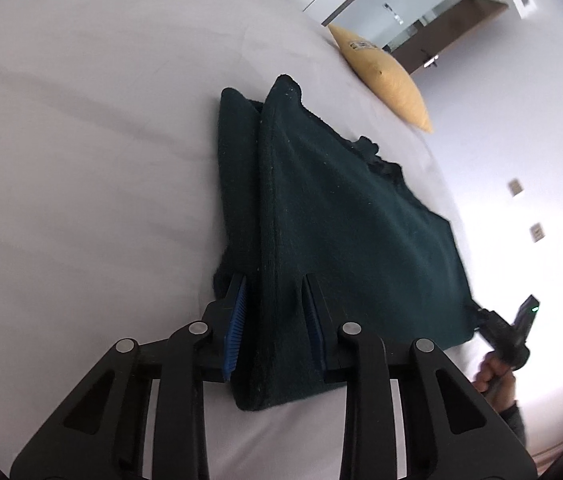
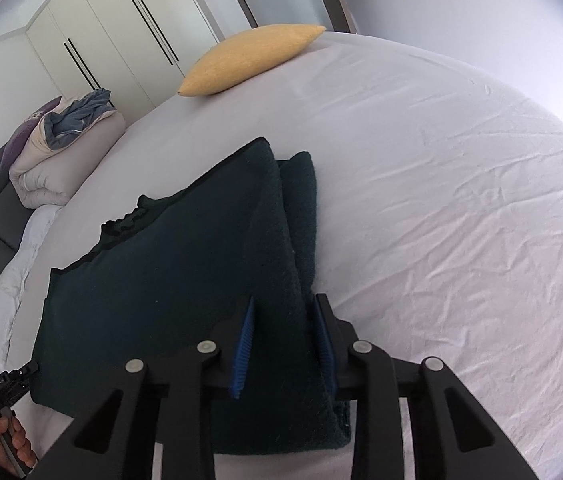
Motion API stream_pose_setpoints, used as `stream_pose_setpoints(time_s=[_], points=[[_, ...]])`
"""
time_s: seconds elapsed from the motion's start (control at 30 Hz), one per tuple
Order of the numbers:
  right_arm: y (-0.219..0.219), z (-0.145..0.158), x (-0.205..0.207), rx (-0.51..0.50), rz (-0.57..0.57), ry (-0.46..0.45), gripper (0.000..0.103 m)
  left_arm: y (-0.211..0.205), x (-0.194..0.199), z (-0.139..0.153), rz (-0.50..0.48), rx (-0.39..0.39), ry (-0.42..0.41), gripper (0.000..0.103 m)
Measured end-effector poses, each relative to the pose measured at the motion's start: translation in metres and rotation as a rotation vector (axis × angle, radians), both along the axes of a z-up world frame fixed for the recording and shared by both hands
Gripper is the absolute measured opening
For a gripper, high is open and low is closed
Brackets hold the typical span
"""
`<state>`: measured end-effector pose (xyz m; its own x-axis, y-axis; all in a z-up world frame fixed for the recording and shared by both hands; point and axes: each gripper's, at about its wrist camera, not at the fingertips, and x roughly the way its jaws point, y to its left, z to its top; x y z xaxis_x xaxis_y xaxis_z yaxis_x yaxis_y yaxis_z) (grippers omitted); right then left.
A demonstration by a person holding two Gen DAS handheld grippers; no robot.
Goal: Fold small clothes
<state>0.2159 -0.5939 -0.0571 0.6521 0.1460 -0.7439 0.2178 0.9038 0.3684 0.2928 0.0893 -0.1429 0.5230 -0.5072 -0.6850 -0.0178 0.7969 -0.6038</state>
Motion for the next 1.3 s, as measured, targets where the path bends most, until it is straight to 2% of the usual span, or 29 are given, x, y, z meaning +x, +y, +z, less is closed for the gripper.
stream_pose_setpoints(time_s=[0.03,0.07,0.1,0.2,0.23,0.27,0.3,0.43,0.5,0.57,0.67,0.93,1.13,1.3], points=[[0.000,0.000,-0.001,0.003,-0.002,-0.001,0.033,0.000,-0.002,0.002,-0.009,0.000,-0.012,0.036],[0.000,0.000,-0.002,0.007,-0.004,-0.003,0.033,0.000,-0.004,0.004,-0.018,0.001,-0.024,0.058],[0.000,0.001,-0.003,0.013,-0.007,-0.004,0.034,-0.001,-0.006,0.006,-0.023,-0.001,-0.036,0.072],[0.001,0.002,-0.005,0.028,-0.005,-0.009,0.040,-0.004,-0.009,0.011,-0.033,0.005,-0.065,0.071],[0.003,0.002,-0.005,0.019,-0.003,-0.011,0.040,-0.005,-0.008,0.011,-0.036,0.009,-0.068,0.070],[0.005,0.002,-0.006,0.007,0.003,-0.010,0.040,-0.007,-0.008,0.011,-0.038,0.023,-0.070,0.052],[0.007,0.002,-0.005,-0.006,0.012,-0.005,0.041,-0.010,-0.007,0.009,-0.043,0.049,-0.061,0.027],[0.010,0.001,-0.004,-0.030,0.023,0.002,0.039,-0.015,-0.008,0.006,-0.056,0.087,-0.045,0.015],[0.010,0.001,-0.004,-0.045,0.022,0.008,0.034,-0.016,-0.009,0.004,-0.061,0.095,-0.046,0.005],[0.011,-0.001,-0.004,-0.056,0.030,0.018,0.018,-0.016,-0.010,0.002,-0.063,0.102,-0.049,0.005],[0.013,-0.004,-0.003,-0.067,0.047,0.033,0.011,-0.014,-0.011,-0.003,-0.062,0.102,-0.035,0.004],[0.005,-0.004,-0.014,0.015,0.025,0.041,0.008,-0.004,-0.025,-0.013,-0.042,0.052,-0.011,0.004],[0.009,-0.013,-0.013,-0.010,0.052,0.066,0.008,-0.008,-0.021,-0.017,-0.038,0.052,-0.008,0.004],[0.008,-0.015,-0.009,-0.009,0.043,0.045,0.008,-0.012,-0.020,-0.020,-0.033,0.061,-0.017,0.004]])
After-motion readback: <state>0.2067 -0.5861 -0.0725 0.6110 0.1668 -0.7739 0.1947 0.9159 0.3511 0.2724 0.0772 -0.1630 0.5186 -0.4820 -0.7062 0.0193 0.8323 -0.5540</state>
